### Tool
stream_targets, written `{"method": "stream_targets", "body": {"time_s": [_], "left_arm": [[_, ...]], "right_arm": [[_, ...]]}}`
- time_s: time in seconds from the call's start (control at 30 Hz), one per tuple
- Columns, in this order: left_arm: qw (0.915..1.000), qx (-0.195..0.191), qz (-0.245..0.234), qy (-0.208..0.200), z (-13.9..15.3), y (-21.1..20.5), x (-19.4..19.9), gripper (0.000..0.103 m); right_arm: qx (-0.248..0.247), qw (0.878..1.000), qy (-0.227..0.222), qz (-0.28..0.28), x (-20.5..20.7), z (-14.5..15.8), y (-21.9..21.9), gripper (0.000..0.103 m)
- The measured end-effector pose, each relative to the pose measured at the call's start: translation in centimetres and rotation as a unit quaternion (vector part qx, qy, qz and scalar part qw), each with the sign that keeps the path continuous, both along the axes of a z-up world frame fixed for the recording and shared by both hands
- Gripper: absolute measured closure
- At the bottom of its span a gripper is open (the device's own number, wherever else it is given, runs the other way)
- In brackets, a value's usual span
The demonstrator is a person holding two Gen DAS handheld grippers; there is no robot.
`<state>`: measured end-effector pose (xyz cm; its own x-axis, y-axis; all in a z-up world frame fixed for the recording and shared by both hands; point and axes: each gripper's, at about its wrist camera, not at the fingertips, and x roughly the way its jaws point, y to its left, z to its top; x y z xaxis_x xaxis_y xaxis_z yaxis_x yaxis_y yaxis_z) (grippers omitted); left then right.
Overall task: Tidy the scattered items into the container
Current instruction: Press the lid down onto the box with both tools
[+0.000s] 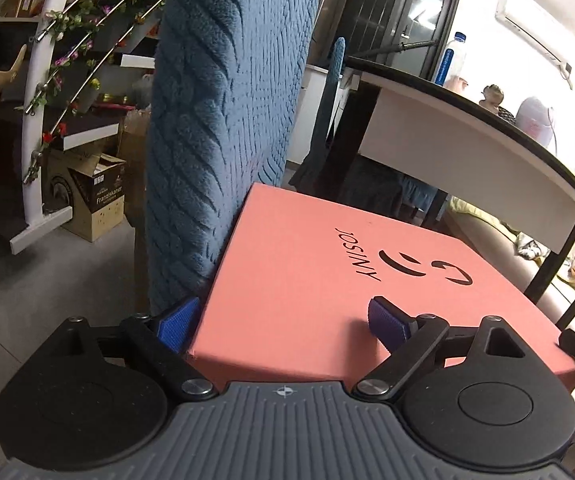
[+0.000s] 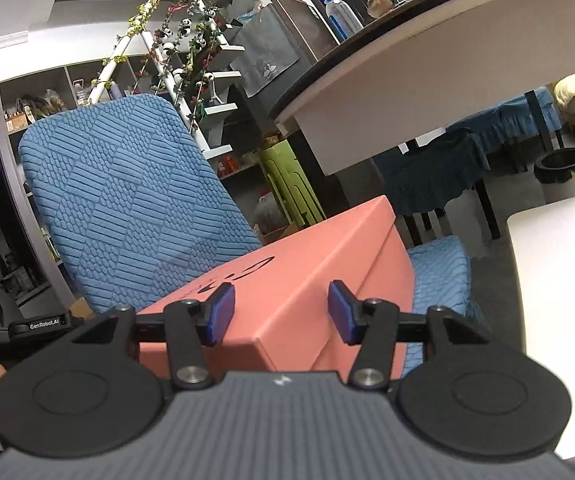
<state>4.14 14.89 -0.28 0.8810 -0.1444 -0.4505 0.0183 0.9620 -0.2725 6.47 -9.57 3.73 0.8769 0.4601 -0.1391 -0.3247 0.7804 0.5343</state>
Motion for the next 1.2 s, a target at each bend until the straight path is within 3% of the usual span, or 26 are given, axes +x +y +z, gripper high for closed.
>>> {"method": "stream_targets", "body": {"time_s": [0.3, 0.73, 1.2], "left_arm": [[1.0000, 0.002, -0.003, 0.000, 0.1, -0.1, -0.7, 0.010], [0.9998, 0.019, -0.009, -0.004, 0.0, -0.5, -2.5, 0.010], [0.9993, 0.038, 0.002, 0.003, 0.1, -1.2, -0.3, 0.009]], "right_arm": [[0.047, 0.998, 0.025, 0.015, 0.3, -0.1, -1.1, 0.045], [0.039, 0.998, 0.040, 0.025, -0.3, 0.0, -1.2, 0.046], [0.023, 0.999, 0.031, 0.009, 0.4, -0.4, -0.8, 0.046]]}}
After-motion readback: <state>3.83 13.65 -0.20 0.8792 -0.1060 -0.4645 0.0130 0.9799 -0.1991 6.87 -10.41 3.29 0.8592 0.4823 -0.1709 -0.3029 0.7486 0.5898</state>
